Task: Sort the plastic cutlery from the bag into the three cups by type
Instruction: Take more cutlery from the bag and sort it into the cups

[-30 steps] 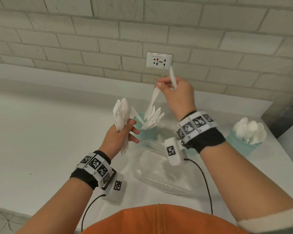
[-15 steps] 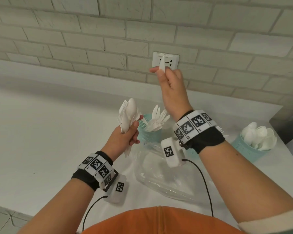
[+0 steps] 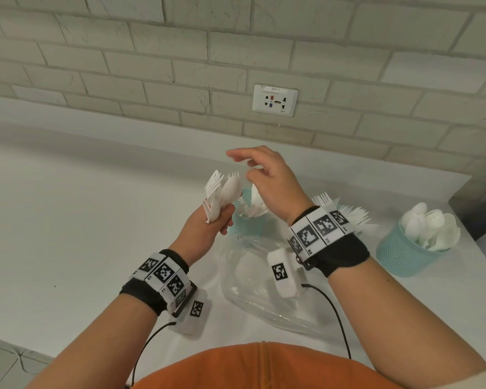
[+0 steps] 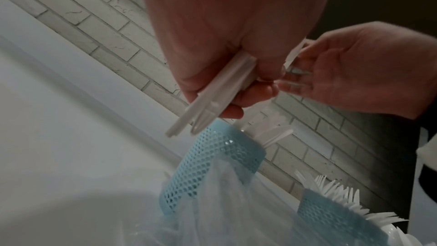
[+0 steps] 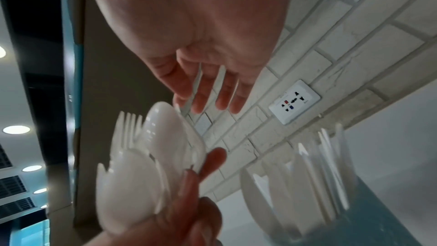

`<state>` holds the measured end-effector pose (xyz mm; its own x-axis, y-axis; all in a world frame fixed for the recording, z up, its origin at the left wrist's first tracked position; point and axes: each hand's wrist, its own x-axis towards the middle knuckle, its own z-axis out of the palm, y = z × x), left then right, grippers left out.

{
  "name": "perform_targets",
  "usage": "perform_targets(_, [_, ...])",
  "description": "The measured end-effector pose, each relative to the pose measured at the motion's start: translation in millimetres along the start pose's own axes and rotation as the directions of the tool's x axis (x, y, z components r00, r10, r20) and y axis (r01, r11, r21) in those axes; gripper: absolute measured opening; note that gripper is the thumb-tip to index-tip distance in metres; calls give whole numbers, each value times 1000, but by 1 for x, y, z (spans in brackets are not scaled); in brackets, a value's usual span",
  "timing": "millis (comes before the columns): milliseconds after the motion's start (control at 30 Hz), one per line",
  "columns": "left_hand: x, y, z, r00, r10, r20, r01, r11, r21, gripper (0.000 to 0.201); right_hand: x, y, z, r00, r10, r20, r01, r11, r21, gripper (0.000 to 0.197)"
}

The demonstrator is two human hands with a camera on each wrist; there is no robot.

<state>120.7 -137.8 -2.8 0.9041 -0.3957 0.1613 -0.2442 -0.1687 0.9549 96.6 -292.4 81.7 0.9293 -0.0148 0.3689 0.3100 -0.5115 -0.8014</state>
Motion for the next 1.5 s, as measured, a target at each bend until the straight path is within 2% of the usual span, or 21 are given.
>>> perform_targets(100, [-2,5,2,1000,9,17,-9,1000,-13,25,-5,-10,-2,988,33,149,-46,996,81,37])
perform_targets(200, [-5,7,3,999,-9,41,12,998,-56,26,-10,-11,-6,985,72,159,-84,994,71,29])
perform_targets(333, [-9,12,4,995,-39,91,49,993,-105,30,-14,-8,-8,979,70,194,-76,997,23,36])
perform_targets(533, [-15,19,10,986,-70,149,97,979,-180,30,-20,-3,-11,984,126,127,-121,992,-49,32])
perform_targets(633, [-15,18,12,985,-76,157,102,981,-164,27,-21,-2,-14,982,151,116,-143,987,-72,28])
perform_targets(767, [-14,16,15,990,-75,118,81,996,-46,22,-23,-5,-14,980,169,106,-176,983,59,18])
perform_targets(933, [-17,20,18,988,-80,129,82,997,-11,16,-20,-3,-12,978,174,111,-163,981,-106,16])
perform_targets(1100, [-19,28,18,986,-80,144,74,996,44,19,-16,-1,-5,991,129,24,-126,986,-108,11])
perform_targets(1267, [-18,34,15,991,-83,109,85,996,-14,16,-14,-7,-6,997,18,-73,-32,980,-197,10])
perform_targets(1433, [-12,32,9,990,-98,105,104,993,-62,23,-2,-18,-19,991,94,-92,-100,993,-59,13])
perform_targets(1500, [-10,34,9,991,-93,101,101,992,-70,23,4,-24,-25,987,37,-155,-41,999,-26,9])
